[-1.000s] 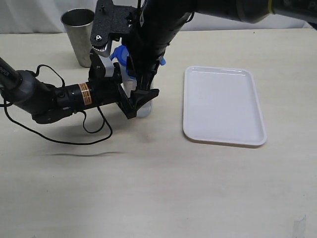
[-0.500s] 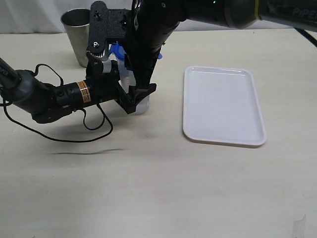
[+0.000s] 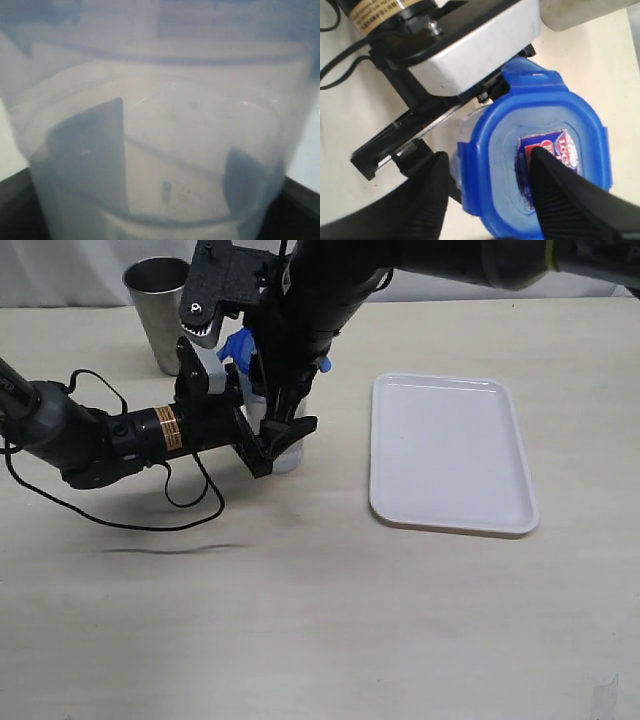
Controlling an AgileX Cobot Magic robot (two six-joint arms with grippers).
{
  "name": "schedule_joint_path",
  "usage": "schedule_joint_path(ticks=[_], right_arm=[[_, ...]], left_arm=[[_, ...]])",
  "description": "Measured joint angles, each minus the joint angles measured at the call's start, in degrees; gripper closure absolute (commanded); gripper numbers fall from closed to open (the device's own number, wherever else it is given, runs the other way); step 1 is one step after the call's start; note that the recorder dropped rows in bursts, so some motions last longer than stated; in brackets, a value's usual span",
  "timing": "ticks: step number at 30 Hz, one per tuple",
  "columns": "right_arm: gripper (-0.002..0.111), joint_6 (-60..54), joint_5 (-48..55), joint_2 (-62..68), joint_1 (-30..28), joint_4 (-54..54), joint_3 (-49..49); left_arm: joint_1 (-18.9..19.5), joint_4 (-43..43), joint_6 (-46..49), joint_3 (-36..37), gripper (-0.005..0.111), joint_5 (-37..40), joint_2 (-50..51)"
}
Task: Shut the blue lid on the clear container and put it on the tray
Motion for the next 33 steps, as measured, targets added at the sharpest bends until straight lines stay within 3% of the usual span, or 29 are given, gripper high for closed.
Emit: schedule_joint_path(ticks=[15, 18, 20, 23, 26, 33], right_arm=[[0.055, 1.0, 0.6, -7.4, -0.6, 12.0, 0.9], [0.055, 6.3, -1.8, -10.0, -2.8, 14.9, 0.9], [0.057, 16.9, -2.8, -11.2, -5.5, 16.4, 0.9], [0.067, 26.8, -0.8, -11.8, -9.9, 18.2, 0.9], [0.073, 29.6, 4.8, -10.8, -13.8, 21.1, 0.9], [0.064, 29.6, 7.4, -4.8, -17.3, 27.7, 2.8]], left_arm=[[-0.1, 1.2, 0.1, 0.1, 0.107, -0.3, 0.0], [-0.1, 1.2, 0.1, 0.1, 0.107, -0.3, 0.0], [-0.1, 1.2, 0.1, 0.1, 0.107, -0.3, 0.0], [-0.1, 1.2, 0.1, 0.1, 0.107, -0.3, 0.0], [-0.1, 1.2, 0.1, 0.1, 0.107, -0.3, 0.0], [-0.1, 1.2, 0.1, 0.1, 0.107, -0.3, 0.0]])
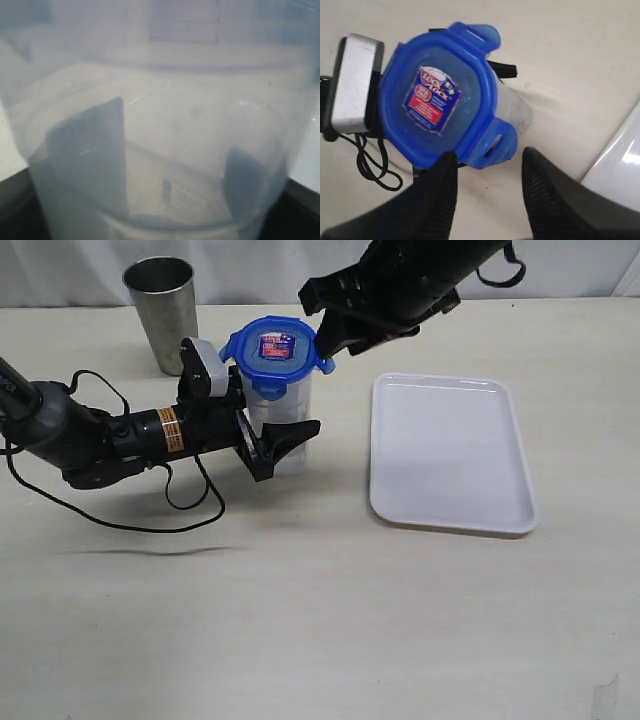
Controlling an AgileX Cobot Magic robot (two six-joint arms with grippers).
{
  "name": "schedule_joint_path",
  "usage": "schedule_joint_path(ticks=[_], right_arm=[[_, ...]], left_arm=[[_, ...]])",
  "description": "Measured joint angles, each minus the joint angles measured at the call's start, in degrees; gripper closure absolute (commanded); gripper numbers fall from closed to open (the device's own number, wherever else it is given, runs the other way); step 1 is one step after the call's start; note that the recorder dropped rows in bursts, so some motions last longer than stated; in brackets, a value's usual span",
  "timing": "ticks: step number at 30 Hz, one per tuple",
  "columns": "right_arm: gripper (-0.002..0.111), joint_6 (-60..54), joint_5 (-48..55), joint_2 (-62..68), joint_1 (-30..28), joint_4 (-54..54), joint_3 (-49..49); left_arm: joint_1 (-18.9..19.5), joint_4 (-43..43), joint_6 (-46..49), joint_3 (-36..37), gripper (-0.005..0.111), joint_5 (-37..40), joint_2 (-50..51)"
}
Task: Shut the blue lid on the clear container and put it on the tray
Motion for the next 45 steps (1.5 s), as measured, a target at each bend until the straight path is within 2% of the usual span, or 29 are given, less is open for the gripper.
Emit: schedule_joint_path(ticks=[23, 32, 45], right_arm=[[0.065, -7.8, -2.5, 6.6, -1.0, 15.4, -0.1], [0.065, -14.2, -0.9, 10.5, -1.9, 26.1, -0.7], [0.063, -19.8, -0.1, 10.6, -2.4, 27.0, -0.9]], left_arm=[[0.2, -1.1, -1.2, 0.1, 0.107, -0.1, 0.0], [1.0, -1.9, -1.2, 0.3, 0.107, -0.1, 0.0], [1.0, -2.4, 0.3, 0.3, 0.107, 0.0, 0.0]])
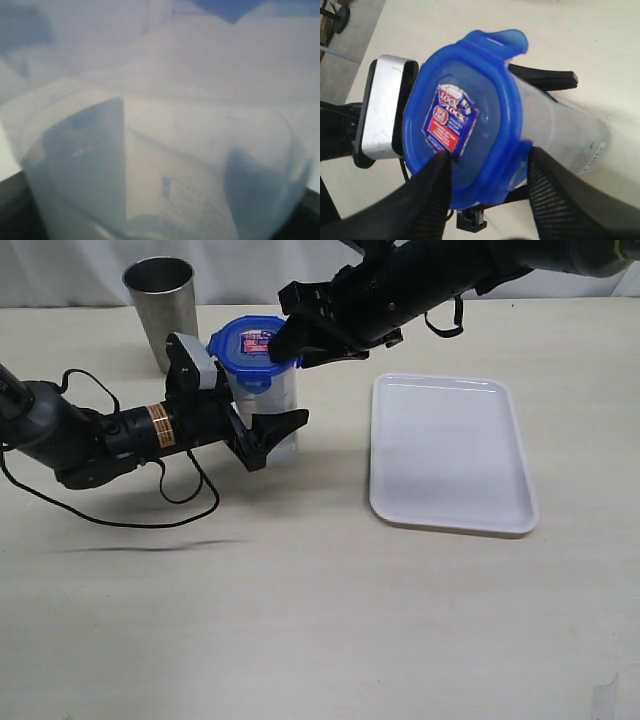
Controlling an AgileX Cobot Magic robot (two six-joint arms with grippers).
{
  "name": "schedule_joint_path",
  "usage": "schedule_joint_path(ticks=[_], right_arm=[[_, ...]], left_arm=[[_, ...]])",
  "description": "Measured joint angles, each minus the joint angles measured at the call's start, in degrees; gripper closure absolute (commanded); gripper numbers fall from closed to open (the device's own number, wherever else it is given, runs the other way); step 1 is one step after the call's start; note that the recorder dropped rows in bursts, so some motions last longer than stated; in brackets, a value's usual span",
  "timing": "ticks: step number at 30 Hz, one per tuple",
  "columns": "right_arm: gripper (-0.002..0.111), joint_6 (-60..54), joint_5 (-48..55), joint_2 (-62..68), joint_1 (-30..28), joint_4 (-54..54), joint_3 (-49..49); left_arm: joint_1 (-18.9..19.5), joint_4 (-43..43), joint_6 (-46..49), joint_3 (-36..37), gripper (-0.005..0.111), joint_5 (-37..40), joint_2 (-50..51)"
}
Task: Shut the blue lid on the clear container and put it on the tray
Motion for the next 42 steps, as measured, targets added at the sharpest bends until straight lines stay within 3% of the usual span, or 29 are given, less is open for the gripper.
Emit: schedule_joint_path(ticks=[4, 9, 14, 18, 22, 32, 42], right_arm=[[0.051, -4.6, 0.4, -3.3, 0.9, -7.0, 0.9], [0.051, -16.1, 2.4, -11.1, 2.0, -9.5, 1.4], [0.051, -22.7, 1.8, -17.0, 5.3, -10.2, 1.4], [0.051, -14.9, -0.9, -16.1, 12.3, -25.6, 1.4], [0.052, -8.1, -1.9, -13.4, 14.6, -37.4, 1.4], [0.060, -7.5, -6.8, -8.8, 14.8, -38.4, 1.4], [0.063, -13.1, -2.0, -6.7, 10.3, -26.9, 0.8]], left_arm=[[0.6, 2.5, 5.6, 0.0, 0.107, -0.7, 0.0], [4.0, 8.5, 14.4, -0.1, 0.107, -2.3, 0.0], [4.5, 13.8, 25.0, -0.1, 0.107, -3.0, 0.0], [4.5, 16.9, 28.1, -0.2, 0.107, -3.1, -0.2], [4.5, 17.4, 28.5, -0.2, 0.107, -3.2, -0.2], [4.5, 17.9, 28.4, -0.2, 0.107, -3.2, -0.3], [4.5, 18.3, 28.4, -0.2, 0.107, -3.3, -0.3]])
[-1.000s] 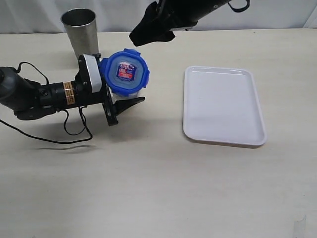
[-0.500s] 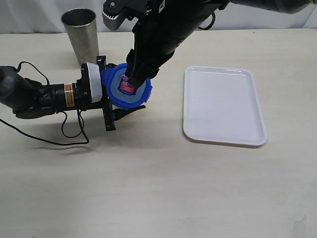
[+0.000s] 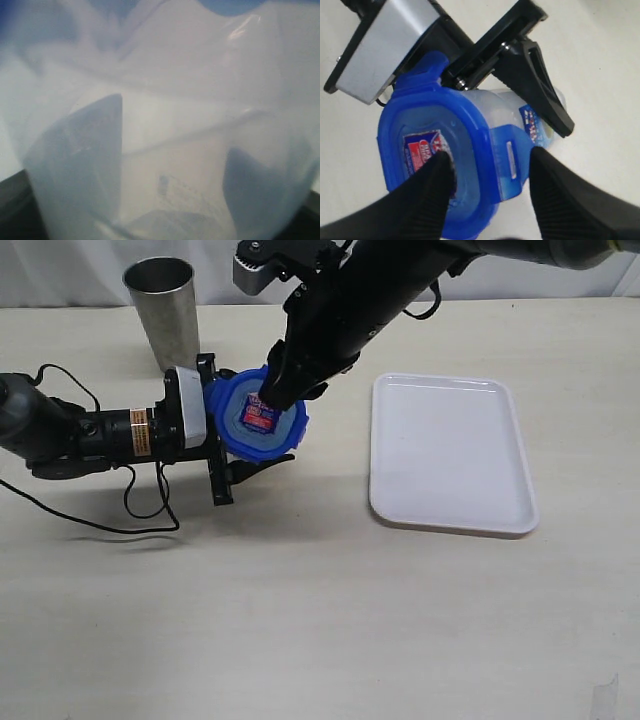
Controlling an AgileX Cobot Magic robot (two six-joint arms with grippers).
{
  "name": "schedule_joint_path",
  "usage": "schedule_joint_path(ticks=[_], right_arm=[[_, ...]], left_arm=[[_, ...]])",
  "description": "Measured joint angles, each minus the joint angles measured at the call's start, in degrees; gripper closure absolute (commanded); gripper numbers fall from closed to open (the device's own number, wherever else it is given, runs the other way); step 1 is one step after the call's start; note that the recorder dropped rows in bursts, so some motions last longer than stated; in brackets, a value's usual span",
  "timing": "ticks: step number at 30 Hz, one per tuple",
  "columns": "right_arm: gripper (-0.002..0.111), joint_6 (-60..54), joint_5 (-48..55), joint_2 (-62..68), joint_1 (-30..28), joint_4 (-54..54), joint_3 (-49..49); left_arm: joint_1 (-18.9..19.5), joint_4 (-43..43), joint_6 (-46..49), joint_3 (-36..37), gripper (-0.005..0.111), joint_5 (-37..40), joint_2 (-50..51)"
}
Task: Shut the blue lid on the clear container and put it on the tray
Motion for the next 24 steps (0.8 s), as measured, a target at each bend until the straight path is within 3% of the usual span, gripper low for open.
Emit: schedule_joint_path(ticks=[7, 17, 24], right_arm=[[0.078, -1.7, 2.1, 1.6, -0.2, 2.3, -0.4], [0.079, -2.3, 2.1, 2.2, -0.3, 3.3, -0.7], [0.079, -1.0, -3.9, 0.2, -0.3, 1.9, -0.3]], left_arm=[[-0.1, 0.2, 0.5, 0.0, 0.107, 0.4, 0.0], [-0.1, 0.0, 0.4, 0.0, 0.107, 0.7, 0.0], [-0.2, -3.6, -6.6, 0.0, 0.107, 1.2, 0.0]])
